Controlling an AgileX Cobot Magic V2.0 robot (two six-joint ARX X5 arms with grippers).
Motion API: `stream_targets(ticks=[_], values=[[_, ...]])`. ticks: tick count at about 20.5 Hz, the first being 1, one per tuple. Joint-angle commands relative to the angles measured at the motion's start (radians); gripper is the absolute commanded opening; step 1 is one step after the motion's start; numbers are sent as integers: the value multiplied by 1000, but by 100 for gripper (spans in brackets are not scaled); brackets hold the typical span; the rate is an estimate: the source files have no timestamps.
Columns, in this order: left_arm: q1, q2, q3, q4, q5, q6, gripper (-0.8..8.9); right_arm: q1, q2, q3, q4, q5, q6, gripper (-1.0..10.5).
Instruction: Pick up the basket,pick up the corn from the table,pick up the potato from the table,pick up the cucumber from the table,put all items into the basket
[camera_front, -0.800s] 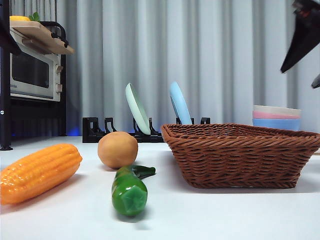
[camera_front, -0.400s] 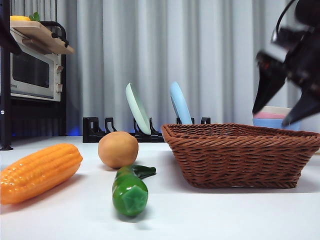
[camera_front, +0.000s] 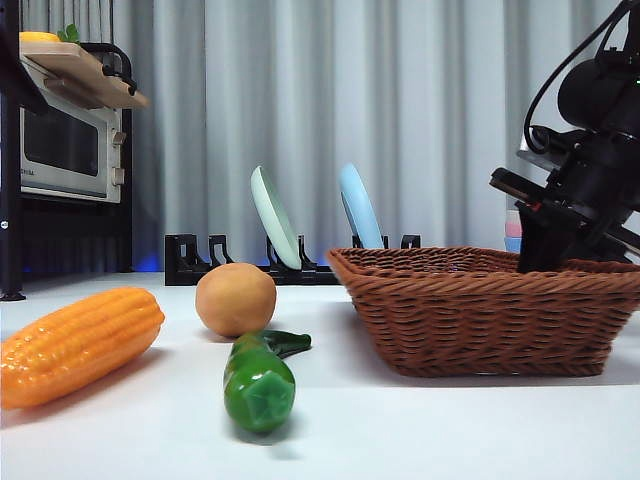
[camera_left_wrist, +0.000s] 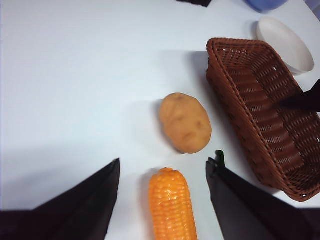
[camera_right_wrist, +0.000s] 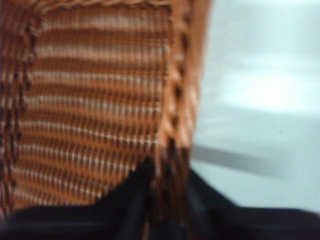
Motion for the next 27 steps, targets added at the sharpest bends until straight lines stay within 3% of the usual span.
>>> stream_targets(ticks=[1, 3, 6, 9, 16, 20, 27], values=[[-44, 44, 3, 26, 4, -22, 410, -5, -52, 1, 0, 9, 28, -12], [-97, 98, 4, 64, 4, -51, 503, -5, -113, 1, -6, 9, 34, -12], [-176, 203, 55, 99, -12, -74, 503, -4, -224, 1, -8, 10, 56, -12], [-262, 330, 181, 85, -121, -73, 503, -5, -336, 1, -10, 13, 73, -12], [-404, 678, 455, -4, -267, -39, 503, -5, -503, 1, -35, 14, 72, -12], [-446, 820, 488, -10, -375, -40, 503, -5, -522, 1, -41, 13, 73, -12], [-456, 912, 488, 40, -376, -19, 476, -5, -522, 1, -58, 17, 72, -12]])
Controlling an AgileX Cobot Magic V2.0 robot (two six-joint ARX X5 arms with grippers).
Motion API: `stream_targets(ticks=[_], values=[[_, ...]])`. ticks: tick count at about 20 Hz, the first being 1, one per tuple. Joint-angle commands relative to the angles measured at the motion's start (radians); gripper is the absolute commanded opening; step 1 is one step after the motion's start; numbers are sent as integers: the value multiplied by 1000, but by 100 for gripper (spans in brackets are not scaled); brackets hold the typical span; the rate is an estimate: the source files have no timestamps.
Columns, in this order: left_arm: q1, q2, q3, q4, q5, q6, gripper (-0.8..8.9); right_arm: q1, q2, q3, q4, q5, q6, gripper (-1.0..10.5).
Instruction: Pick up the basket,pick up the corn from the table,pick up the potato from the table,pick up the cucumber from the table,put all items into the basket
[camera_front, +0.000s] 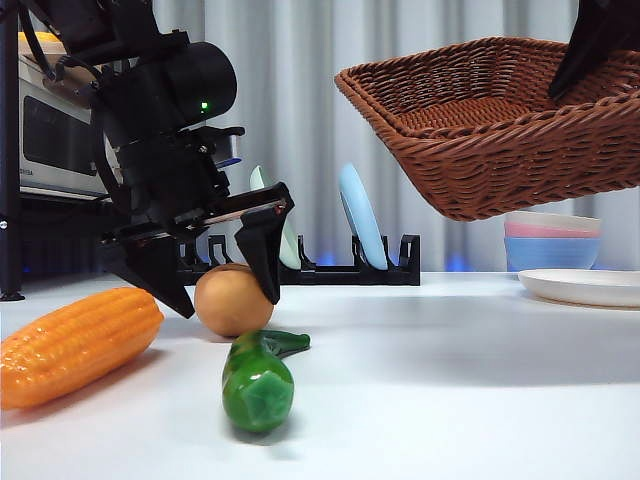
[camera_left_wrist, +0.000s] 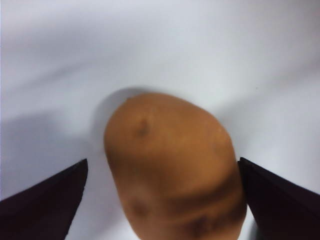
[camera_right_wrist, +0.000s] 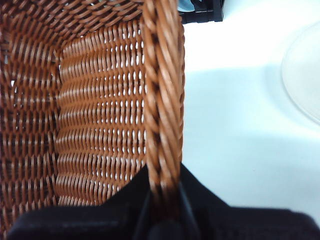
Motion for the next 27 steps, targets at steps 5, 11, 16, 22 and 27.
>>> stream_targets(ticks=[5, 11, 16, 22, 27], values=[[-21, 1, 1, 30, 20, 94, -8, -1, -5, 1, 19, -6, 17, -12], [-24, -228, 44, -139, 14, 113, -8, 0, 32, 1, 56, -7, 28, -12], [-114, -533, 45, -2, 44, 11, -8, 27, 109, 1, 71, -17, 78, -12], [-330, -488, 45, 157, 8, -25, -8, 127, 140, 1, 74, -17, 90, -12], [-423, -323, 45, 116, -95, -9, -3, 145, 140, 1, 72, -17, 127, -11]])
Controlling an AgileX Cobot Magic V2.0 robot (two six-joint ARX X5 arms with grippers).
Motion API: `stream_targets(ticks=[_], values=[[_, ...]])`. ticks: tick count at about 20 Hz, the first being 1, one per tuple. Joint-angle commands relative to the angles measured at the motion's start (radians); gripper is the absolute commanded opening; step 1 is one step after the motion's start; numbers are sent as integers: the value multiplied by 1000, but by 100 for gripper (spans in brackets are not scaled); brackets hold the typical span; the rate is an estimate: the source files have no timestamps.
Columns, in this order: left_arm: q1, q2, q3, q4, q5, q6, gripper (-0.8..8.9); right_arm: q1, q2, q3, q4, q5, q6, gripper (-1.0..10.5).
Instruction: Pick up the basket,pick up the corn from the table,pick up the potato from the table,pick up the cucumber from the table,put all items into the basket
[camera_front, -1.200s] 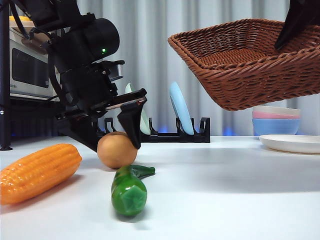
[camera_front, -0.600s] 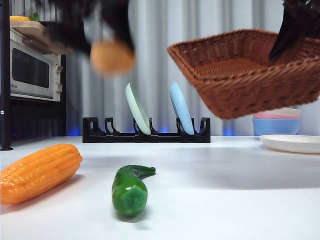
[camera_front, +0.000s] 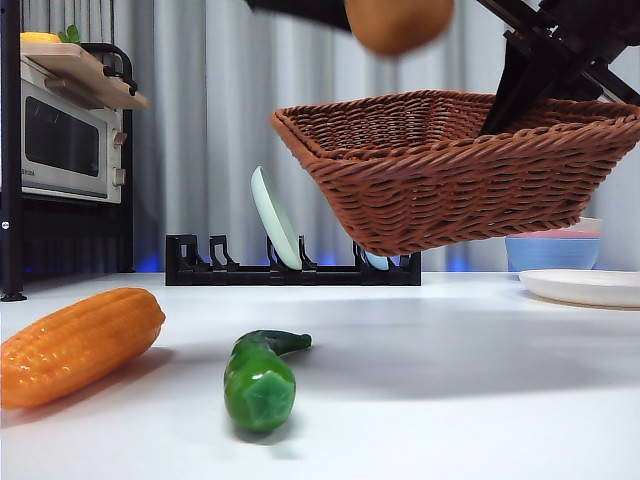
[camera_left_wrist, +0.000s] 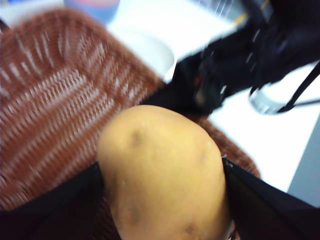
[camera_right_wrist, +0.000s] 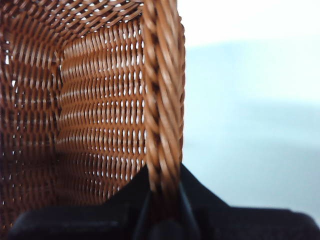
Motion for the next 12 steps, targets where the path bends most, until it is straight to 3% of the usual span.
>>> stream_targets(ticks=[1, 3, 4, 7, 12], values=[[-12, 68, -12, -24, -7, 21, -3, 1, -2, 1, 18, -8, 40, -11], [-17, 117, -12, -56, -5, 31, 18, 1, -3, 1, 14, -8, 40, -11], [-17, 136, -12, -73, 4, 31, 108, 1, -3, 1, 6, -8, 40, -11], [-17, 153, -12, -100, -3, 31, 544, 1, -3, 1, -11, -8, 40, -11], [-18, 147, 10, -83, -2, 23, 566, 1, -3, 1, -11, -8, 40, -11]])
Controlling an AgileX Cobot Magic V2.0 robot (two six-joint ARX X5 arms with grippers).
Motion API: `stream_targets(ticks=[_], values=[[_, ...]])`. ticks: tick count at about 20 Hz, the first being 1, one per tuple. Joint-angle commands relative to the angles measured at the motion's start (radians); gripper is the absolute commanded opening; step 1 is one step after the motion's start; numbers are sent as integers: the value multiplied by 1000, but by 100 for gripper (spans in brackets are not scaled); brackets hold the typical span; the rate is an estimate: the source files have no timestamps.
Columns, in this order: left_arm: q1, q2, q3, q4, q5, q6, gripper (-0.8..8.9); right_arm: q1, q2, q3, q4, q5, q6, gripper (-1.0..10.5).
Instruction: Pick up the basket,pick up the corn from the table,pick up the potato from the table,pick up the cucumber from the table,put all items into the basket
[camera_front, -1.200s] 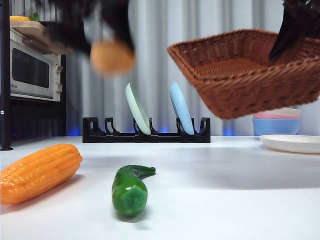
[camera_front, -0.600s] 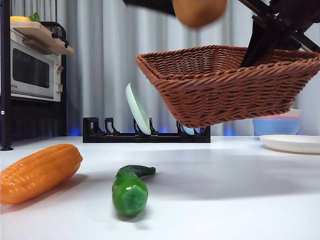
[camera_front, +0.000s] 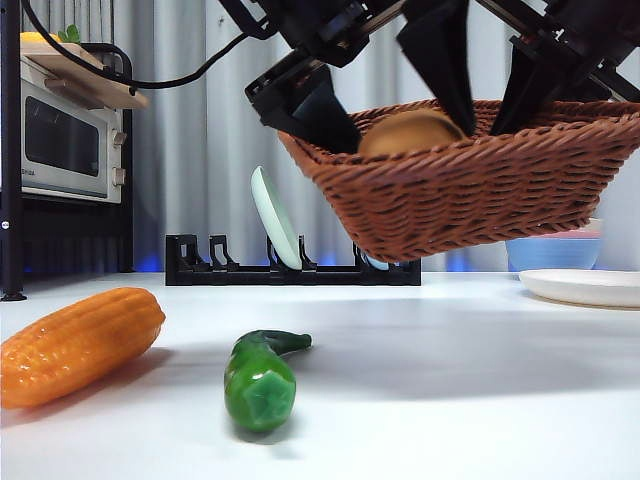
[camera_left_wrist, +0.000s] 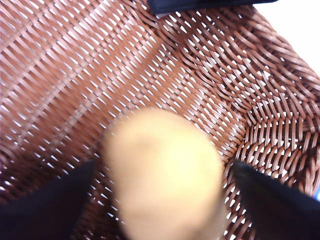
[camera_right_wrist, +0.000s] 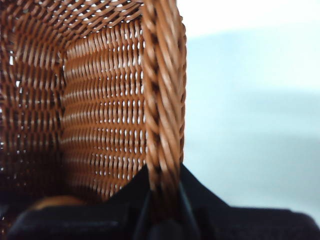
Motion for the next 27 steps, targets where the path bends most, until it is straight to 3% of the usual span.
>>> stream_targets(ticks=[1, 8, 14, 18, 20, 27], values=[[-4, -10, 32, -19, -3, 4, 566, 1, -3, 1, 17, -12, 17, -11], [-30, -245, 169, -312, -40, 37, 562, 0, -3, 1, 19, -9, 16, -11], [-30, -414, 137, -708, -332, -44, 562, 0, -3, 1, 19, -9, 16, -11], [-26, -436, -43, -685, -439, -138, 562, 0, -3, 1, 19, -9, 13, -11], [0, -435, -155, -593, -455, -158, 562, 0, -3, 1, 19, -9, 13, -11], [236, -358, -396, -297, -198, -126, 561, 0, -3, 1, 19, -9, 13, -11]])
